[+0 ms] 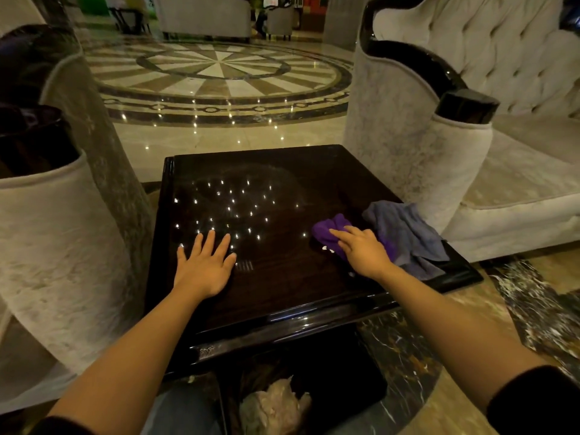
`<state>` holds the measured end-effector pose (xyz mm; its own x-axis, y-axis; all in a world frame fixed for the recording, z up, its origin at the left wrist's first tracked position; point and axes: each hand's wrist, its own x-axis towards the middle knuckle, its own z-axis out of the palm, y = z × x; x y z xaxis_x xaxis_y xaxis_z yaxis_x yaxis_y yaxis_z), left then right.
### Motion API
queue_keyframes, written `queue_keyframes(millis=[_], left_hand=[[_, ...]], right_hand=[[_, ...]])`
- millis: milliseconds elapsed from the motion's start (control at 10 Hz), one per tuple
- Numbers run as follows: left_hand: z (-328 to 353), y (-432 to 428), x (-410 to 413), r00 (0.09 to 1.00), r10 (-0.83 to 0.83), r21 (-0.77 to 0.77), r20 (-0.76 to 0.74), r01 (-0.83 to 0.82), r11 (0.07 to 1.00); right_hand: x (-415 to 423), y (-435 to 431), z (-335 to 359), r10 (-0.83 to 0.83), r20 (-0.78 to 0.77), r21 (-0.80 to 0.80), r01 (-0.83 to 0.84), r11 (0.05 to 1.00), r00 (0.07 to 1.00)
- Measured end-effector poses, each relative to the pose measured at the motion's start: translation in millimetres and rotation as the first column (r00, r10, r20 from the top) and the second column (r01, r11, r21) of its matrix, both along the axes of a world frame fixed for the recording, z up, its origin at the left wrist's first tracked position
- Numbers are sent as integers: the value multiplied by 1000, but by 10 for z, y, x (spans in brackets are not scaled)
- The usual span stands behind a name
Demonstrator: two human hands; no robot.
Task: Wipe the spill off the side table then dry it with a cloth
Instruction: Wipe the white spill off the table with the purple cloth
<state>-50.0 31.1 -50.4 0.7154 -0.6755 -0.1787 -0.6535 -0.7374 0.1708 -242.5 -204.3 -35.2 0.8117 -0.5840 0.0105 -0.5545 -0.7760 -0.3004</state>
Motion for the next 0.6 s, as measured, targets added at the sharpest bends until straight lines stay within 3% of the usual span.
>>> queue_keyframes(millis=[200,600], left_hand=[[2,8,-11,1000,-6,-11,1,6,1000],[-29,6,26,1000,3,-33,-5,-3,999]], right_hand=[[55,277,43,-3,-6,2,3,1000,1000],[-286,1145,5,244,158,25,-251,968,957]])
